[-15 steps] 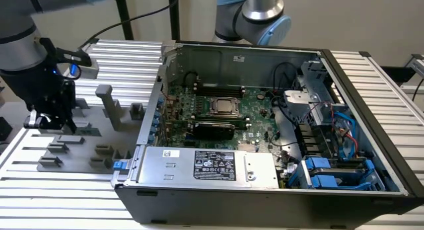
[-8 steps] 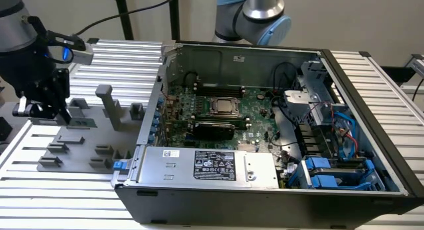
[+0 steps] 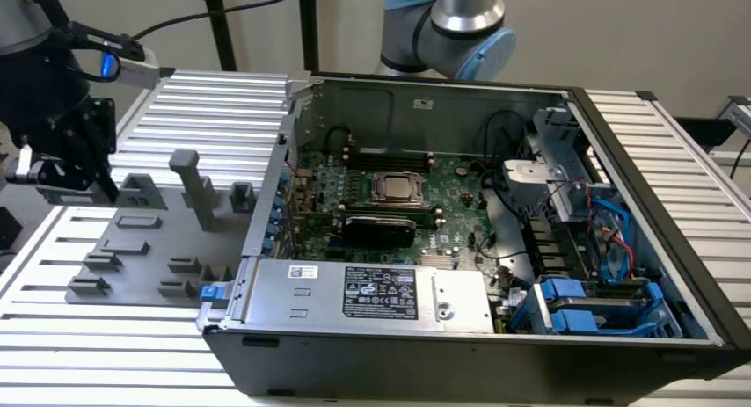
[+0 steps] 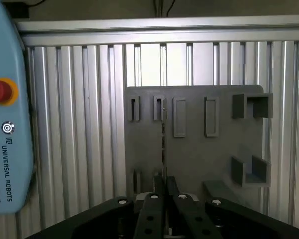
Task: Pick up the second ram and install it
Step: 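Pick up the second ram and move it above second insertion slot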
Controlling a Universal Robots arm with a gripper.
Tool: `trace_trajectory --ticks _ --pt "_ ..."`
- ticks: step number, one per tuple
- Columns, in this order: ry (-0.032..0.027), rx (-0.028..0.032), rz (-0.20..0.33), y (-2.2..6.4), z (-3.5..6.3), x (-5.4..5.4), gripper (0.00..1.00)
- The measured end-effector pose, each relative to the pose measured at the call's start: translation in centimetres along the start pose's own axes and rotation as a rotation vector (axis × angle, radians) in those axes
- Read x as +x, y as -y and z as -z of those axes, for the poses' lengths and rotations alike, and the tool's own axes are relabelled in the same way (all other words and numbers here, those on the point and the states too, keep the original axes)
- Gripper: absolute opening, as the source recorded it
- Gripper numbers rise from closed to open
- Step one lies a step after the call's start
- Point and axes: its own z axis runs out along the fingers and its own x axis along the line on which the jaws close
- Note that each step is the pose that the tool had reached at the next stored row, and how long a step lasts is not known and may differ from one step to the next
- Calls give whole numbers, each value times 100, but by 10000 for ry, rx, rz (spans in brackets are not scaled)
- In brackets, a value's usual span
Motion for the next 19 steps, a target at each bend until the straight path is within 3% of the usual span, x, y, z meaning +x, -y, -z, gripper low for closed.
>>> trace_trajectory --ticks 19 --pt "22 36 -1 230 483 -179 13"
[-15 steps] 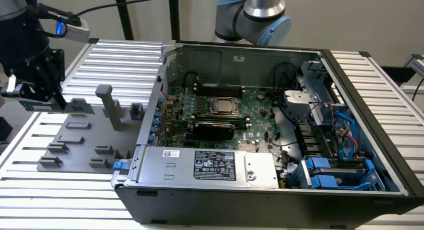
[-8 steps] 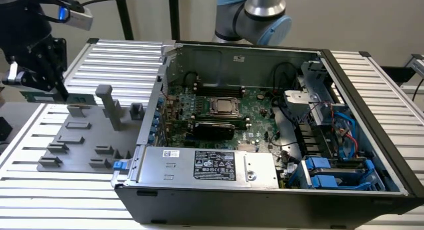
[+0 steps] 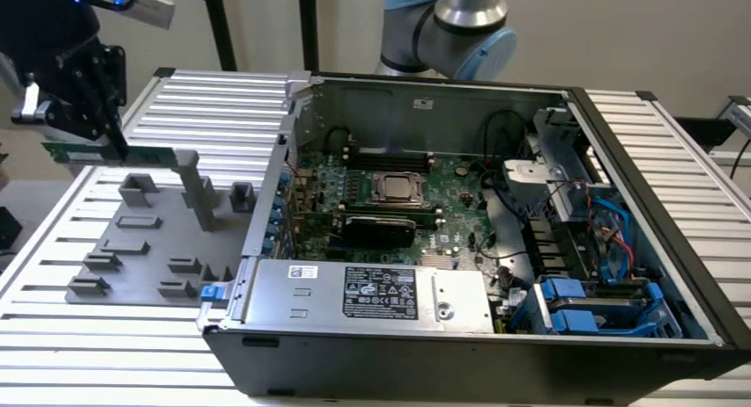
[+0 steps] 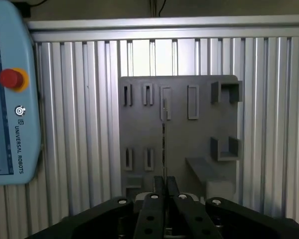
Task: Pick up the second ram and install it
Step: 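Pick up the second ram and move it above second insertion slot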
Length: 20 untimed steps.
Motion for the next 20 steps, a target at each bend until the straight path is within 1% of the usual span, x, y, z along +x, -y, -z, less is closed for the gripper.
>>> trace_trajectory --ticks 7,10,20 --pt "2 1 1 119 132 -70 13" --pt "6 -1 1 184 189 -91 13" --pt "75 -3 0 529 317 -133 13"
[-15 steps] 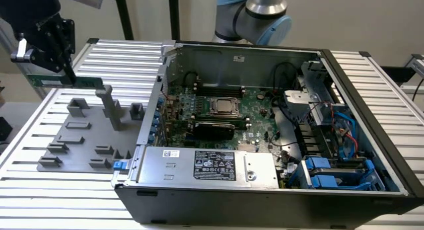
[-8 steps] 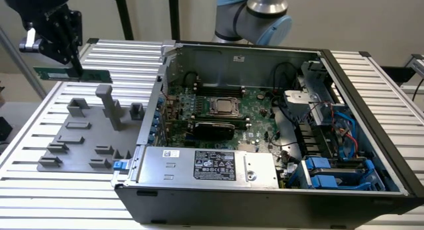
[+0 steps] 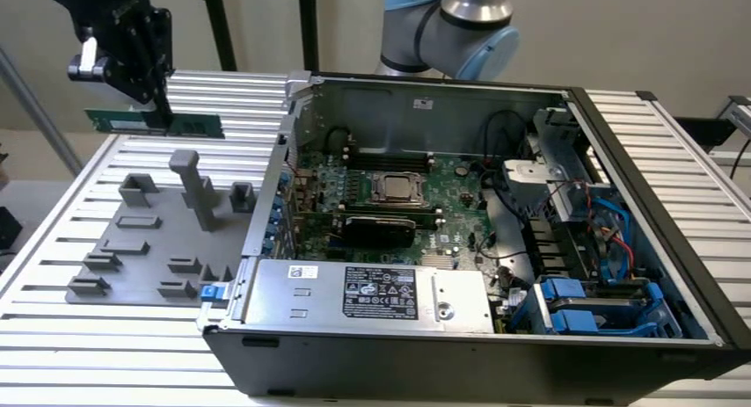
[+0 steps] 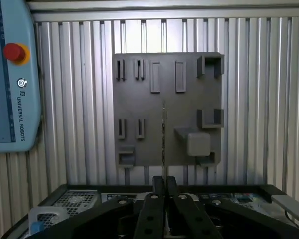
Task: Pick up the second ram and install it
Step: 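Pick up the second ram and move it above second insertion slot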
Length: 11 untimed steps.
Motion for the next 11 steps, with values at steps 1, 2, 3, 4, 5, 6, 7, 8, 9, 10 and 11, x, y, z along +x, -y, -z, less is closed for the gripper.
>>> trace_trajectory --ticks 1,2,3,4,5,6,7,8,9,10,11 --pt "7 0 0 36 11 -4 13" --pt "14 0 0 72 22 -9 13" --pt "21 0 0 107 33 -13 13" --pt "27 0 0 142 43 -17 13" --pt "33 -1 0 179 54 -21 13" --pt "40 -1 0 214 63 -25 13" --pt "46 0 0 252 71 -30 13" --pt "52 -1 -1 287 77 -35 13" --pt "58 -1 -1 322 82 -40 13" --pt "63 -1 -1 359 87 -46 13" --pt "69 -1 0 395 91 -52 13"
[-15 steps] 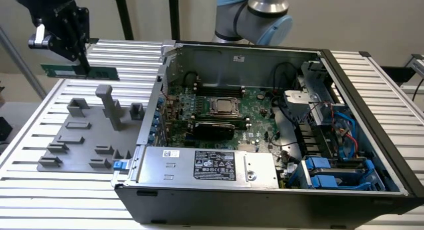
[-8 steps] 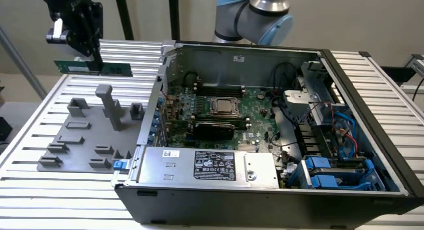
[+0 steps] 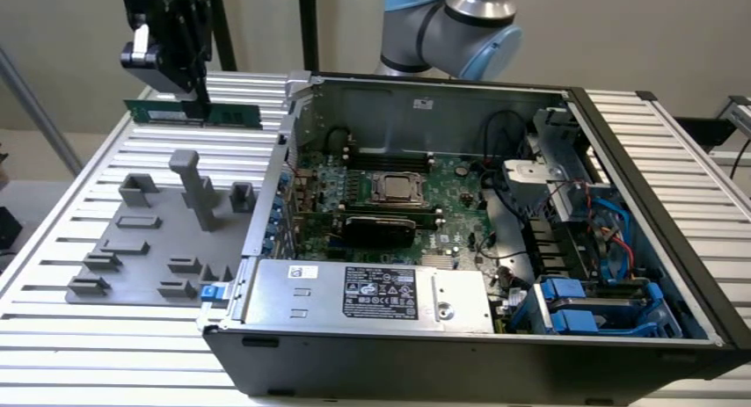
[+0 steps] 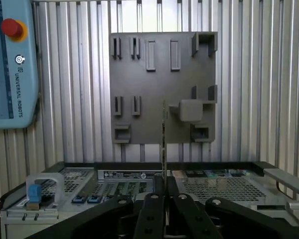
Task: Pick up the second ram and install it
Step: 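Pick up the second ram and move it above second insertion slot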
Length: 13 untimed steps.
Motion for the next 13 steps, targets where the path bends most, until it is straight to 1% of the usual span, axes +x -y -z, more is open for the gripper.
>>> trace_trajectory --ticks 7,13 --pt "31 -1 -1 261 23 -40 13" --pt "54 -2 -1 514 23 -78 13"
